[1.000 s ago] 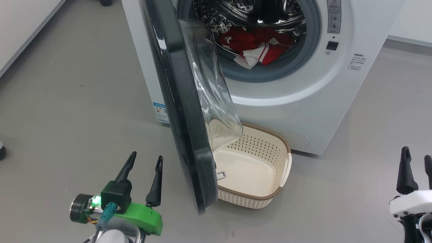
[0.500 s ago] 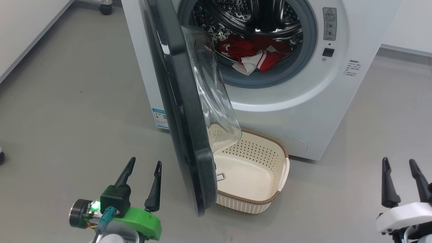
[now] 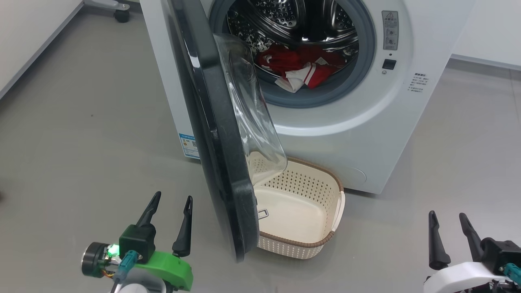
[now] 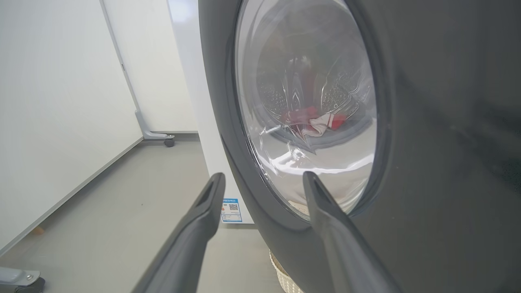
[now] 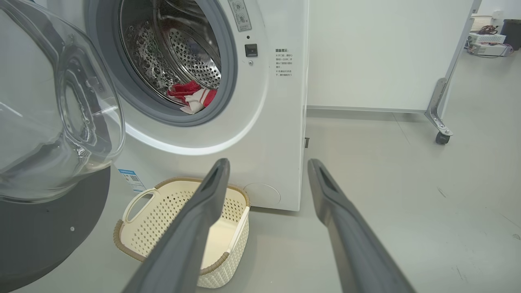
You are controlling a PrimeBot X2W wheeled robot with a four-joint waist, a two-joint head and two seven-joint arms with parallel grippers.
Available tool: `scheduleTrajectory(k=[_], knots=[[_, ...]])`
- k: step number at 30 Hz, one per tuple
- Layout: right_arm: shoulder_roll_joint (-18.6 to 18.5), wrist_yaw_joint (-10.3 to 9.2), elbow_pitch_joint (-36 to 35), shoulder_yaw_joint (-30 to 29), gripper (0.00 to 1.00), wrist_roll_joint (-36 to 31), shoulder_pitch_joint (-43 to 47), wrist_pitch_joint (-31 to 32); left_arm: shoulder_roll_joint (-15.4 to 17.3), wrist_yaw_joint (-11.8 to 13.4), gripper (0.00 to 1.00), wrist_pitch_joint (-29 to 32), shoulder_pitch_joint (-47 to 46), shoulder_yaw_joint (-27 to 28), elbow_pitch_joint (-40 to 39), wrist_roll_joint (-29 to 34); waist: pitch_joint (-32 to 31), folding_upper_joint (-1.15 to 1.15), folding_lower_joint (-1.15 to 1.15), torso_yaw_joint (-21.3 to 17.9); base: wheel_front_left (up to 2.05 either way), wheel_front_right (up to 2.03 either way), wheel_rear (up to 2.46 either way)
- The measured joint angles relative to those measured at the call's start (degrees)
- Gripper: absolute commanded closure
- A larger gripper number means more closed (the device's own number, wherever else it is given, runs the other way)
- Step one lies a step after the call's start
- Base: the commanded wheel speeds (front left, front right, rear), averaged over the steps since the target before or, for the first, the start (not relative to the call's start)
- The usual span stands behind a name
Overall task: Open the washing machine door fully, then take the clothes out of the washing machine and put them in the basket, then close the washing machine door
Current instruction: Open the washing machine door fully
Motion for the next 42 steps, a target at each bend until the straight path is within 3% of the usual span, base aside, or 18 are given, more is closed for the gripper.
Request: scheduleTrajectory(k=[15, 39, 41, 42], knots=[[3.07, -0.04, 0.42, 3.79, 0.0, -4.6, 0.26, -0.01, 0.0, 0.0, 0.0, 0.0, 0.08, 0.78, 0.26, 0.36, -0.2, 0.0, 0.0, -0.77, 0.0, 0.0, 0.0], [4.92, -0.05, 0.64, 3.6, 0.0, -6.09, 0.26, -0.01, 0.0, -0.29, 0.0, 0.0, 0.11, 1.03, 0.78, 0.85, 0.29, 0.0, 0.0, -1.42, 0.0, 0.0, 0.0], [4.95, -0.05, 0.68, 3.57, 0.0, -6.09, 0.26, -0.01, 0.0, -0.43, 0.72, -0.01, 0.11, 1.01, 0.96, 0.85, 0.3, 0.0, 0.0, -1.43, 0.0, 0.0, 0.0], [4.95, -0.05, 0.73, 3.55, 0.0, -6.09, 0.26, -0.01, 0.0, -0.43, 1.0, 0.0, 0.11, 0.98, 1.04, 0.85, 0.3, 0.0, 0.0, -1.43, 0.0, 0.0, 0.0]])
